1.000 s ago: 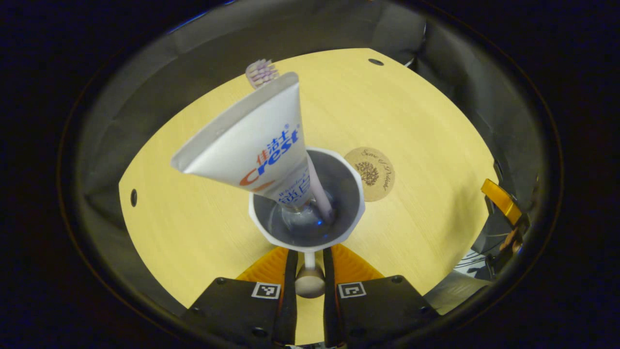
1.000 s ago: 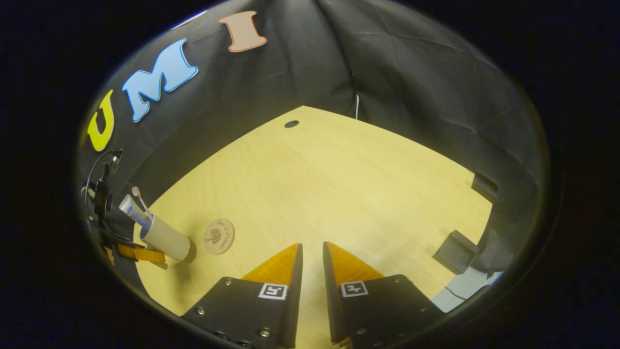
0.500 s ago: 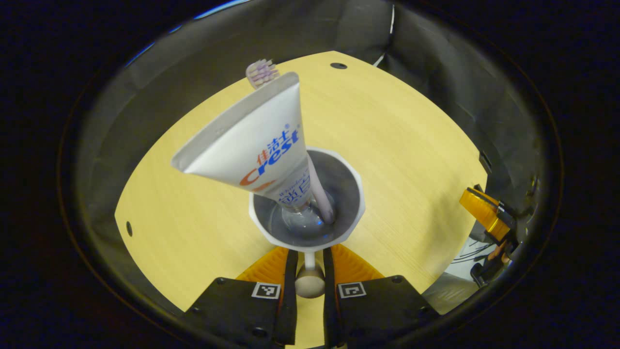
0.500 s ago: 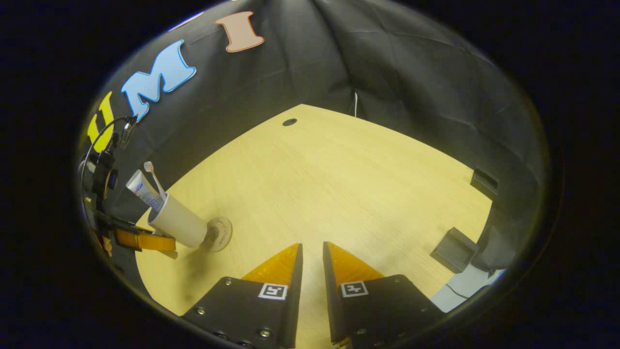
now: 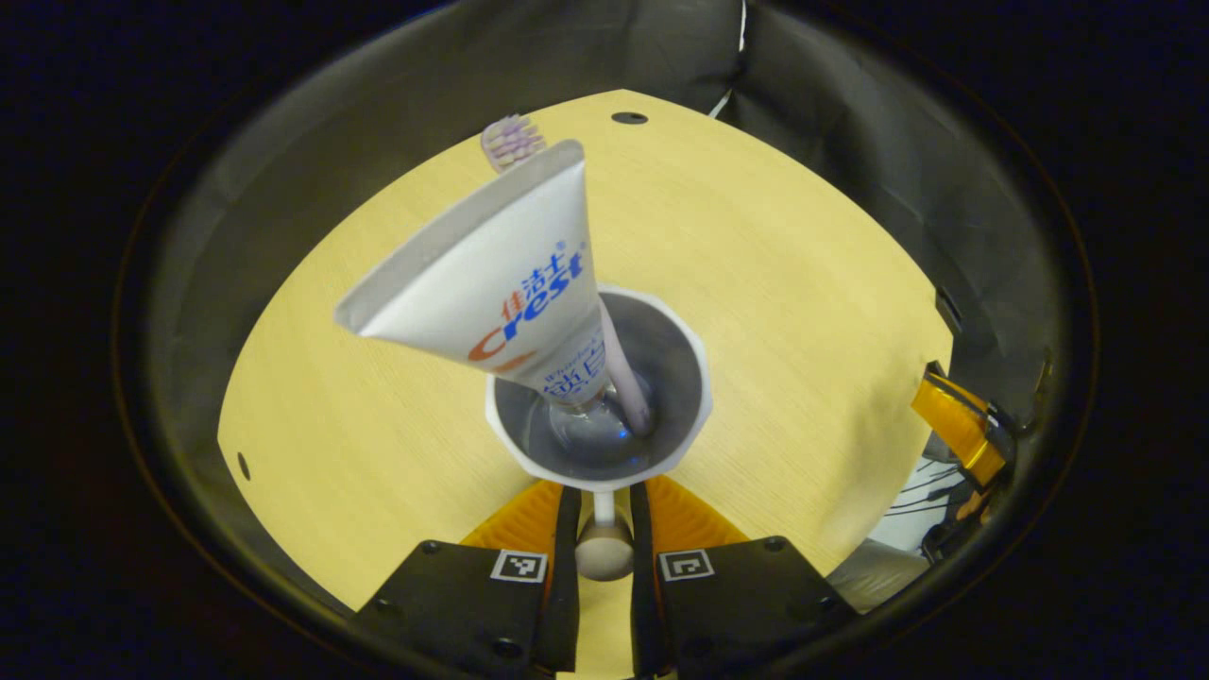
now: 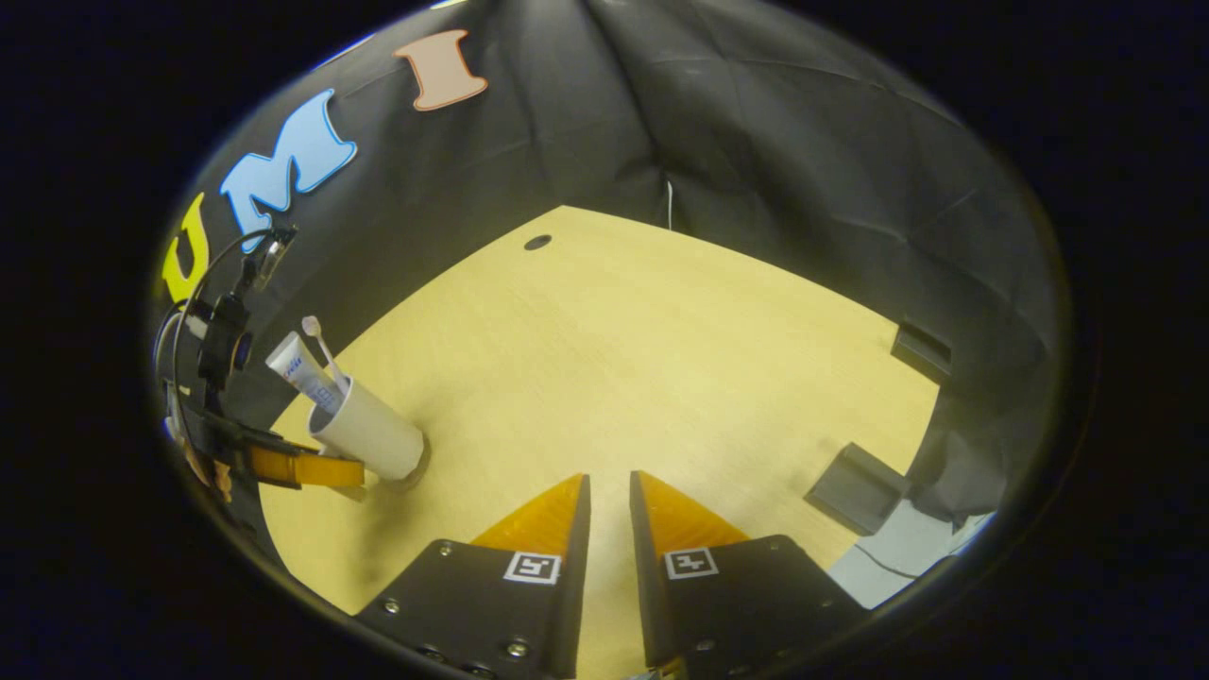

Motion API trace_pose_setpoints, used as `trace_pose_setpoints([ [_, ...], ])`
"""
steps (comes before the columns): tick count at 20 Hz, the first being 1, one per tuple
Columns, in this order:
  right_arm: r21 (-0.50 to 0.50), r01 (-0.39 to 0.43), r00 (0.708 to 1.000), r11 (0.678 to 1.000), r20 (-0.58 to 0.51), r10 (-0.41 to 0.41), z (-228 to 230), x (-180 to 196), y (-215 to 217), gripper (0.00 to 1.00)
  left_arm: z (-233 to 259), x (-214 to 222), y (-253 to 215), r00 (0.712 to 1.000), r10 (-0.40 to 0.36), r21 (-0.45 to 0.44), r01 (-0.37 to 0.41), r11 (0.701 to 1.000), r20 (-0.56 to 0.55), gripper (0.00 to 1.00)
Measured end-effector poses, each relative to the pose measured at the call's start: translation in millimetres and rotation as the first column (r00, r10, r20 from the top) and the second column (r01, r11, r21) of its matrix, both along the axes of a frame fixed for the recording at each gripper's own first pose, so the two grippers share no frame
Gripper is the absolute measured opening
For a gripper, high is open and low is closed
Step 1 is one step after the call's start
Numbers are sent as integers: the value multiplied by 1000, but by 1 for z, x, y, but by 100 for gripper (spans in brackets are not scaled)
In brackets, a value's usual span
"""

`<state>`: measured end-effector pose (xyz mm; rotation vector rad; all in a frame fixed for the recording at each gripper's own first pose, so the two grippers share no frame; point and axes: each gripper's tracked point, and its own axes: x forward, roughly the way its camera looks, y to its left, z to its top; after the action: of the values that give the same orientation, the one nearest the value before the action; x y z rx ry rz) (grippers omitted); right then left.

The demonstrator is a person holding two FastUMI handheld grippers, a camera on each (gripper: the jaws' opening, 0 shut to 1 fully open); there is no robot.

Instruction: Put the toothbrush and toothpaste on the desktop into the cup, then pick up the cup and place it on the coaster on the desktop.

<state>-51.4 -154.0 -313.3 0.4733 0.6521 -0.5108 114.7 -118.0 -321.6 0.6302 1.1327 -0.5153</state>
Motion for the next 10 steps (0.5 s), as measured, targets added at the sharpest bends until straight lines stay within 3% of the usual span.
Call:
trace_pose_setpoints([
  [3, 7, 8, 1000, 1000, -4, -8, -2, 0, -3, 25, 4, -4, 5, 1000, -7, 2, 7, 1000, 11, 27],
  [10, 10, -33, 999, 999, -5, 33, -3, 6, 3, 25, 40, -22, 40, 998, 21, -28, -20, 999, 53, 39],
])
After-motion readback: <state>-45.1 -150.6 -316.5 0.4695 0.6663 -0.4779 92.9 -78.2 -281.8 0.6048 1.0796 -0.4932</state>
